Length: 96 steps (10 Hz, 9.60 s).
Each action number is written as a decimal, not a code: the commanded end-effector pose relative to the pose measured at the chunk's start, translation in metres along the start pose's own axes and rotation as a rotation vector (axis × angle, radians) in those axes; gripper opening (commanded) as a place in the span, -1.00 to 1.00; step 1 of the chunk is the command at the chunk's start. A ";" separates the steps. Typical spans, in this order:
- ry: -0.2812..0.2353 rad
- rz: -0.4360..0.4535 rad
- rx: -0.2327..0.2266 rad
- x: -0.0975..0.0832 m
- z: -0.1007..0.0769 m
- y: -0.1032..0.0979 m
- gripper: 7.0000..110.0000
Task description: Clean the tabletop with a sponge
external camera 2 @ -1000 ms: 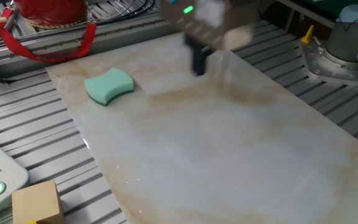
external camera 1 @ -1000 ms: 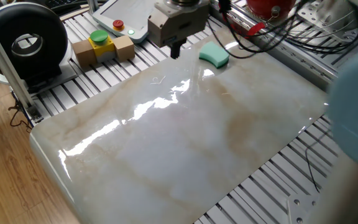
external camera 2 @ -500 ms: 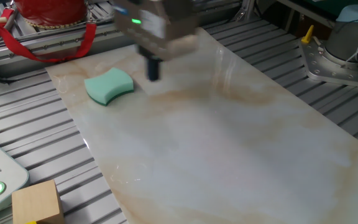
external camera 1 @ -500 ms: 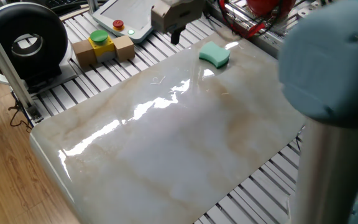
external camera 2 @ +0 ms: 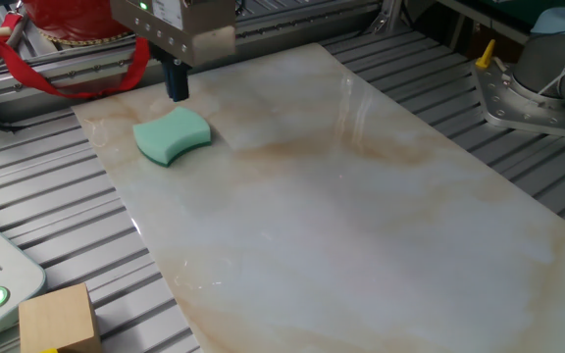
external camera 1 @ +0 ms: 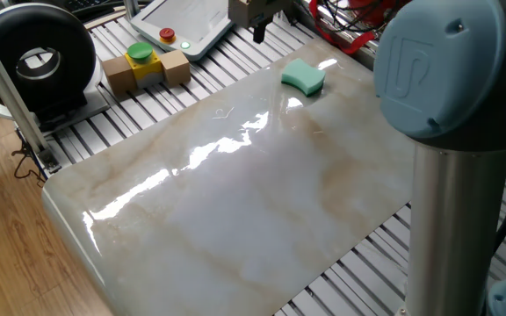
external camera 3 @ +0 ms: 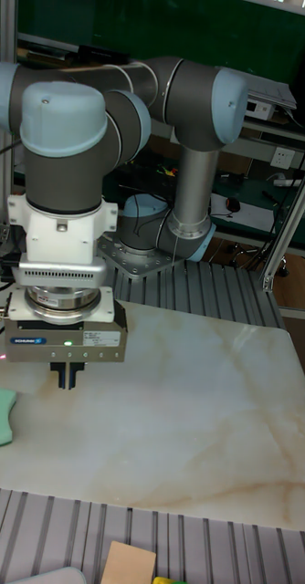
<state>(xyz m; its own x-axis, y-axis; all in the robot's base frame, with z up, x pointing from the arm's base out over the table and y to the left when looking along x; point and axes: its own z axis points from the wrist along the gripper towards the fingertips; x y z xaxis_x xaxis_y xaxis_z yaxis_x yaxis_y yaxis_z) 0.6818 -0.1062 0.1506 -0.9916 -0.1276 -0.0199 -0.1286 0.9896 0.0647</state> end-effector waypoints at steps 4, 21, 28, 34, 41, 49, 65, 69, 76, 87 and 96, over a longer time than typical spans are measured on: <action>0.027 -0.055 0.067 0.003 0.010 -0.024 -1.00; -0.036 0.005 0.017 -0.005 0.049 0.013 -1.00; 0.017 -0.086 0.106 0.006 0.046 -0.010 -1.00; -0.004 -0.143 0.143 0.000 0.045 -0.019 -1.00; 0.063 -0.217 0.053 0.017 0.046 0.001 -1.00; 0.021 -0.182 0.040 -0.023 0.077 -0.112 -1.00; -0.071 0.044 0.074 0.012 0.115 -0.120 -1.00; -0.057 0.064 0.027 0.015 0.116 -0.107 -1.00; -0.028 0.088 0.002 0.023 0.120 -0.098 -1.00; 0.046 -0.009 0.045 0.041 0.110 -0.110 -1.00; 0.032 -0.010 0.061 0.037 0.110 -0.114 -1.00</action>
<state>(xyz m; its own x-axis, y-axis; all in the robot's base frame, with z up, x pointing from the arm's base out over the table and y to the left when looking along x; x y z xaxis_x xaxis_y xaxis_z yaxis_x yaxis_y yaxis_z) 0.6599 -0.2186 0.0317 -0.9893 -0.1450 0.0180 -0.1452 0.9894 -0.0096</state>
